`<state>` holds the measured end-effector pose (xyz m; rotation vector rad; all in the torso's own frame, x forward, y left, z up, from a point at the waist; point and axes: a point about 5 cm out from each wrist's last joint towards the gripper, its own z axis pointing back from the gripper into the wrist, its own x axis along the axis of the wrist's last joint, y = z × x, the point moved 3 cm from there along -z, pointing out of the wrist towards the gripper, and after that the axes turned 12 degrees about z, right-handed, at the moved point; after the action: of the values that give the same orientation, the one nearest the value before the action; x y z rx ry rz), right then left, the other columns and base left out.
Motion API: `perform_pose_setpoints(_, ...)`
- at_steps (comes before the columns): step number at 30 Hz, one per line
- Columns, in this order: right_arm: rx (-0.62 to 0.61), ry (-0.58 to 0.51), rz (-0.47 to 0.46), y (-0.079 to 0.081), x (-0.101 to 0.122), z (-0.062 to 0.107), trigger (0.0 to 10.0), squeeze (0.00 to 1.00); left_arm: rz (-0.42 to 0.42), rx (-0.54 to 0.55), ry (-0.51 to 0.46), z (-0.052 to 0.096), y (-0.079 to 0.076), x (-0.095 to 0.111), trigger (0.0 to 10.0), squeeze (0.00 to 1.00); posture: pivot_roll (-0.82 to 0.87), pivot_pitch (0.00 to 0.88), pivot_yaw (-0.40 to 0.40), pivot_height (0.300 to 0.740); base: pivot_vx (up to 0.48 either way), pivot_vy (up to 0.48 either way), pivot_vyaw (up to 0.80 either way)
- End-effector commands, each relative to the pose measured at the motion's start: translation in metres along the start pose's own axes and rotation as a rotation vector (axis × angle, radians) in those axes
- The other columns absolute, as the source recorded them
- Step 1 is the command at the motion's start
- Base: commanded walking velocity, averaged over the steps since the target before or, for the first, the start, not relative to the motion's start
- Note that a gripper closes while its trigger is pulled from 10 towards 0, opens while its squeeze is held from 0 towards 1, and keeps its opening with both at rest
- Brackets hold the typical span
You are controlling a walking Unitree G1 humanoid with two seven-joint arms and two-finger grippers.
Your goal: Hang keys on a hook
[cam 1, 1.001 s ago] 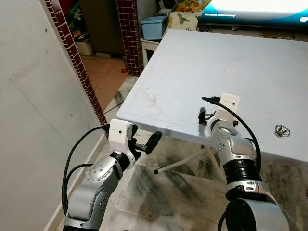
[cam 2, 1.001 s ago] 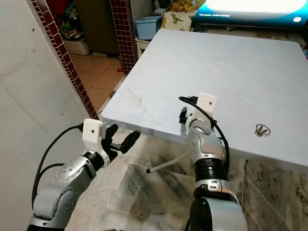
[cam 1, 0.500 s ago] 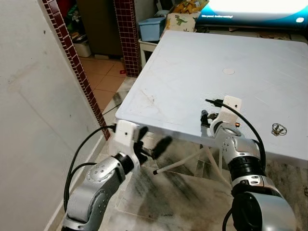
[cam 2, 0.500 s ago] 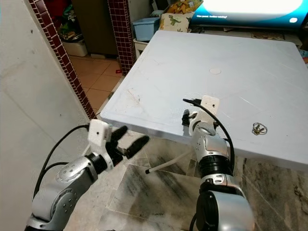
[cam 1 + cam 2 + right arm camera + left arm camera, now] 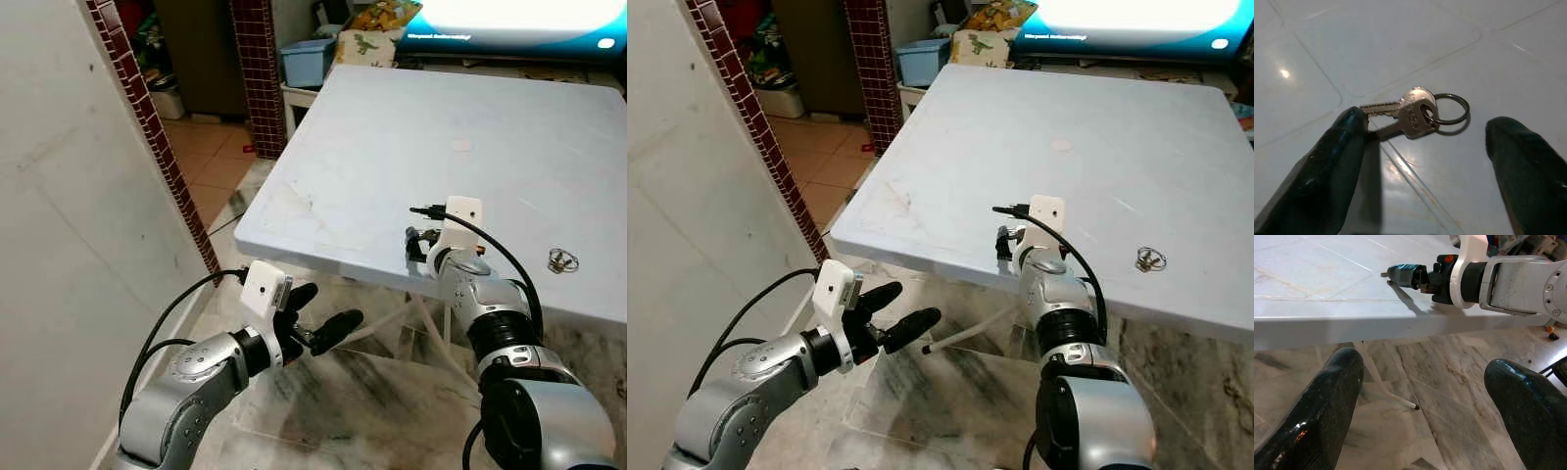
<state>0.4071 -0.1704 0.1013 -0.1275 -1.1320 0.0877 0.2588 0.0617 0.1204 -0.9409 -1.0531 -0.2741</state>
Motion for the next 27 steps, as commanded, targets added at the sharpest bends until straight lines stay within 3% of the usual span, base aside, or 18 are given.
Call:
perform_pose_setpoints(1, 0.116, 0.013, 0.036, 0.024, -0.002, -0.001, 4.9, 0.0, -0.012, -0.013, 0.001, 0.003, -0.003, 0.002, 10.0, 0.0, 0.04, 0.065, 0.075, 0.74, 0.0, 0.0, 0.0)
perform_pose_setpoints(2, 0.143, -0.005, 0.046, 0.029, 0.0, 0.0, 4.0, 0.0, -0.013, -0.013, 0.003, 0.003, -0.003, 0.002, 10.0, 0.0, 0.04, 0.065, 0.075, 0.74, 0.0, 0.0, 0.0)
perform_pose_setpoints(3, 0.149, -0.012, 0.056, 0.03, 0.001, 0.0, 0.0, 0.0, -0.016, -0.013, 0.005, 0.003, -0.003, 0.002, 10.0, 0.0, 0.04, 0.065, 0.075, 0.74, 0.0, 0.0, 0.0)
perform_pose_setpoints(8, 0.166, -0.033, 0.12, 0.035, 0.003, 0.0, 0.9, 0.0, -0.024, -0.016, 0.015, 0.004, -0.004, 0.0, 10.0, 0.0, 0.04, 0.062, 0.077, 0.74, 0.0, 0.0, 0.0)
perform_pose_setpoints(10, 0.17, -0.043, 0.147, 0.035, 0.003, 0.0, 3.2, 0.0, -0.026, -0.016, 0.018, 0.004, -0.004, 0.0, 10.0, 0.0, 0.04, 0.061, 0.078, 0.74, 0.0, 0.0, 0.0)
perform_pose_setpoints(13, 0.182, -0.078, 0.194, 0.035, 0.005, 0.0, 4.0, 0.0, -0.027, -0.015, 0.021, 0.004, -0.004, -0.001, 10.0, 0.0, 0.04, 0.061, 0.08, 0.74, 0.0, 0.0, 0.0)
perform_pose_setpoints(16, 0.182, -0.087, 0.209, 0.035, 0.006, 0.0, 3.9, 0.0, -0.027, -0.016, 0.022, 0.004, -0.004, -0.001, 10.0, 0.0, 0.04, 0.061, 0.08, 0.74, 0.0, 0.0, 0.0)
perform_pose_setpoints(17, 0.188, -0.101, 0.221, 0.036, 0.007, 0.0, 3.4, 0.0, -0.028, -0.015, 0.024, 0.004, -0.004, -0.001, 10.0, 0.0, 0.04, 0.061, 0.082, 0.74, 0.0, 0.0, 0.0)
perform_pose_setpoints(21, 0.187, -0.115, 0.248, 0.035, 0.007, 0.0, 2.7, 0.0, -0.03, -0.019, 0.028, 0.003, -0.006, -0.002, 10.0, 0.0, 0.04, 0.062, 0.083, 0.74, 0.0, 0.0, 0.0)
perform_pose_setpoints(23, 0.187, -0.117, 0.251, 0.035, 0.007, 0.0, 3.0, 0.0, -0.031, -0.019, 0.029, 0.003, -0.006, -0.002, 10.0, 0.0, 0.04, 0.062, 0.083, 0.74, 0.0, 0.0, 0.0)
perform_pose_setpoints(24, 0.185, -0.119, 0.267, 0.035, 0.008, 0.0, 4.7, 0.0, -0.031, -0.018, 0.031, 0.003, -0.006, -0.003, 10.0, 0.0, 0.04, 0.062, 0.083, 0.74, 0.0, 0.0, 0.0)
perform_pose_setpoints(25, 0.184, -0.125, 0.282, 0.034, 0.008, 0.0, 4.2, 0.0, -0.032, -0.017, 0.031, 0.004, -0.006, -0.003, 10.0, 0.0, 0.04, 0.064, 0.084, 0.74, 0.0, 0.0, 0.0)
perform_pose_setpoints(27, 0.184, -0.127, 0.286, 0.034, 0.008, 0.0, 4.2, 0.0, -0.032, -0.017, 0.031, 0.004, -0.007, -0.003, 10.0, 0.0, 0.04, 0.064, 0.084, 0.74, 0.0, 0.0, 0.0)
